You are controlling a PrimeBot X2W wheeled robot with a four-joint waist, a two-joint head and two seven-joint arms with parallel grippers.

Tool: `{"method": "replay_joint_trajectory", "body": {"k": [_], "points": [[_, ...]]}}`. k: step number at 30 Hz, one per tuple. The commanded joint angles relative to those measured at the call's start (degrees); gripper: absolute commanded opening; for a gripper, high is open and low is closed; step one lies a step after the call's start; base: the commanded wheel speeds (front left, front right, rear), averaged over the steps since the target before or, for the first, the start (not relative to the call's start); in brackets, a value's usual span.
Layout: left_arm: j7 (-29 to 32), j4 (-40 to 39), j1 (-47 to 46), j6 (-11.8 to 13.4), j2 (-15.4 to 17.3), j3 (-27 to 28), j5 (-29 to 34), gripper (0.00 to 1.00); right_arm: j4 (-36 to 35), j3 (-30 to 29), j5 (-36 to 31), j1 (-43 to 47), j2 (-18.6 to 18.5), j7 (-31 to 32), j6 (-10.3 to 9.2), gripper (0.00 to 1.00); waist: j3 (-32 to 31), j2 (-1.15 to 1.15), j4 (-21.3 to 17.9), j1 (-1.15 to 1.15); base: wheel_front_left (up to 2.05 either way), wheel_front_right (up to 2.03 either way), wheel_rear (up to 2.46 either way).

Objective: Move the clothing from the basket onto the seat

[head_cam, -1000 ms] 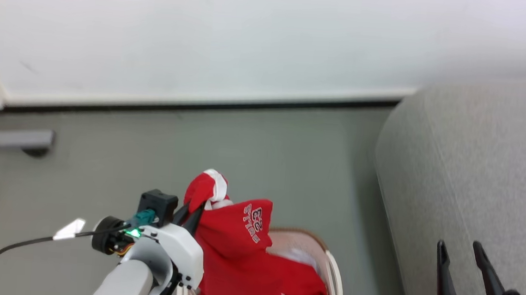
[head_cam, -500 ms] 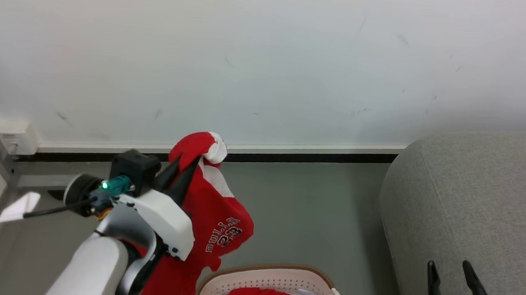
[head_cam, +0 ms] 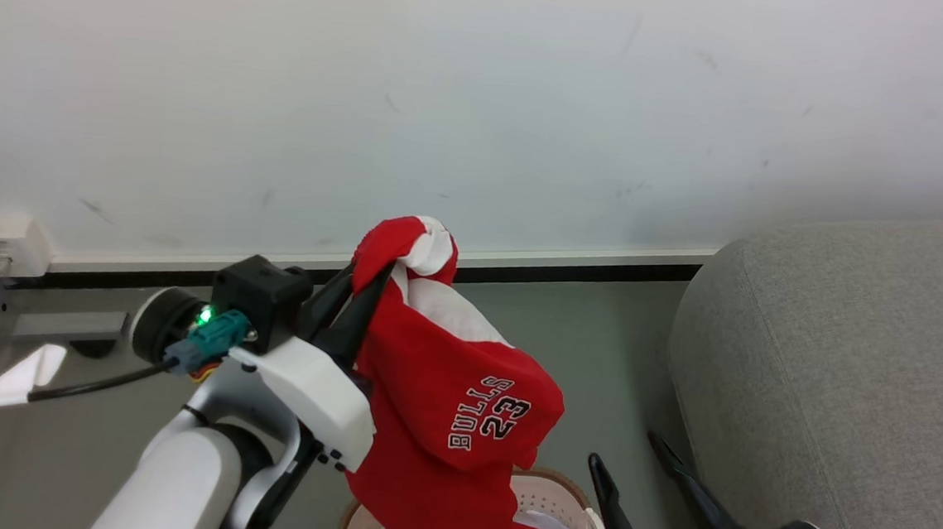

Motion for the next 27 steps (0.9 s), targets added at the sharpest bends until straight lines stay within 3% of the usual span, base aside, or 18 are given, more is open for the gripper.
{"method": "replay_joint_trajectory", "body": {"k": [1,13,27], "points": [[-0.07,-0.46,0.34,0.19,-0.23,-0.22,-0.97,0.0,-0.45,1.35,0.45,-1.65,-0.72,0.02,-0.14,1.0,0.1,0.0,-0.08,0.0,0.0,0.0,0.0],[0.04,0.72,-1.88,-0.73,-2.21,-3.15,-0.99,0.0,7.61,16.69,3.56,-15.19,-2.27,0.03,-0.13,1.0,0.24,0.0,0.86,0.0,0.0,0.0,0.0],[1.88,-2.05,-1.57,-2.97,-4.22,-8.76,-1.41,0.0,21.25,25.37,2.27,-25.3,-1.99,0.03,-0.13,1.0,0.17,0.0,3.18,0.0,0.0,0.0,0.0]]}}
